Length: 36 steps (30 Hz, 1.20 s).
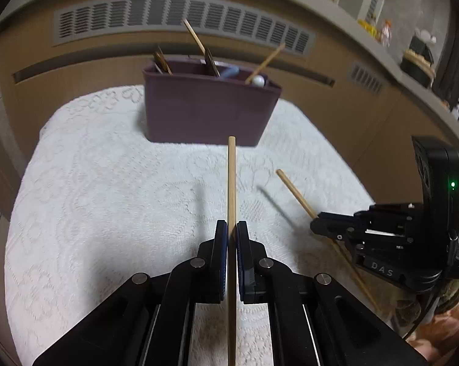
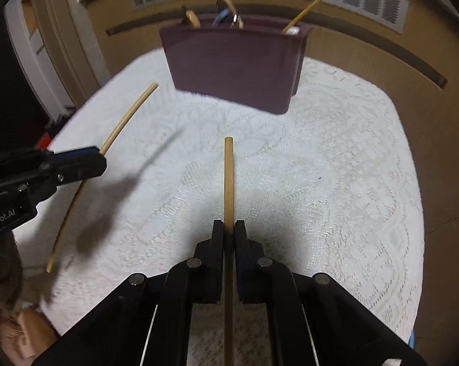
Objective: Organize utensils
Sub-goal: 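Lift both chopsticks upright toward the caddy, then lower both chopsticks into the caddy and open both tools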
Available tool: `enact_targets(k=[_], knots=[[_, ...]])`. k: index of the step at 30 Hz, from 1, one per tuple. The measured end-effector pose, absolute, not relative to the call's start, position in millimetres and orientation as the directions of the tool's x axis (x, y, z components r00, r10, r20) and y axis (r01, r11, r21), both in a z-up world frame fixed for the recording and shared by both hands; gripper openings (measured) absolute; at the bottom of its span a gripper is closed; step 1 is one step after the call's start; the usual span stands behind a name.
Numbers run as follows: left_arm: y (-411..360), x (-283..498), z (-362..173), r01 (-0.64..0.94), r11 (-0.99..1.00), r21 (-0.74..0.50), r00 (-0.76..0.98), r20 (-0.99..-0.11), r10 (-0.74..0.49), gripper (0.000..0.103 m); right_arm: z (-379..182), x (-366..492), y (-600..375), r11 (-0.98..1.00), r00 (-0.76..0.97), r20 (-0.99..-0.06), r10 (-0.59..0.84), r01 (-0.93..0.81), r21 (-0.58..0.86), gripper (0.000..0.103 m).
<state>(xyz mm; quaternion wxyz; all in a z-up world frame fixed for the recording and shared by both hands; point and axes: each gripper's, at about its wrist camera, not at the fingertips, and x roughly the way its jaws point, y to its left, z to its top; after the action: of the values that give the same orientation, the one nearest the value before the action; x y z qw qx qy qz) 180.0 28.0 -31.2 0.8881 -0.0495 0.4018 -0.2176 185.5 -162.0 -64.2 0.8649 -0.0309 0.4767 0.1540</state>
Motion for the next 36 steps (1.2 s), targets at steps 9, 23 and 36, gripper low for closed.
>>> enact_targets(k=[9, 23, 36], knots=[[34.8, 155.5, 13.4, 0.370, 0.880, -0.297, 0.673, -0.568, -0.474, 0.006, -6.9, 148.0, -175.1, 0.941, 0.627, -0.706, 0.330, -0.279, 0.193, 0.007], [30.7, 204.8, 187.4, 0.462, 0.869, -0.175, 0.876, -0.064, -0.478, 0.006, 194.1, 209.1, -182.5, 0.938, 0.919, -0.196, 0.342, -0.320, 0.134, 0.007], [26.0, 356.1, 130.7, 0.429, 0.868, -0.250, 0.867, -0.156, -0.473, 0.006, 149.5, 351.4, -163.6, 0.944, 0.917, -0.230, 0.327, -0.305, 0.123, 0.007]])
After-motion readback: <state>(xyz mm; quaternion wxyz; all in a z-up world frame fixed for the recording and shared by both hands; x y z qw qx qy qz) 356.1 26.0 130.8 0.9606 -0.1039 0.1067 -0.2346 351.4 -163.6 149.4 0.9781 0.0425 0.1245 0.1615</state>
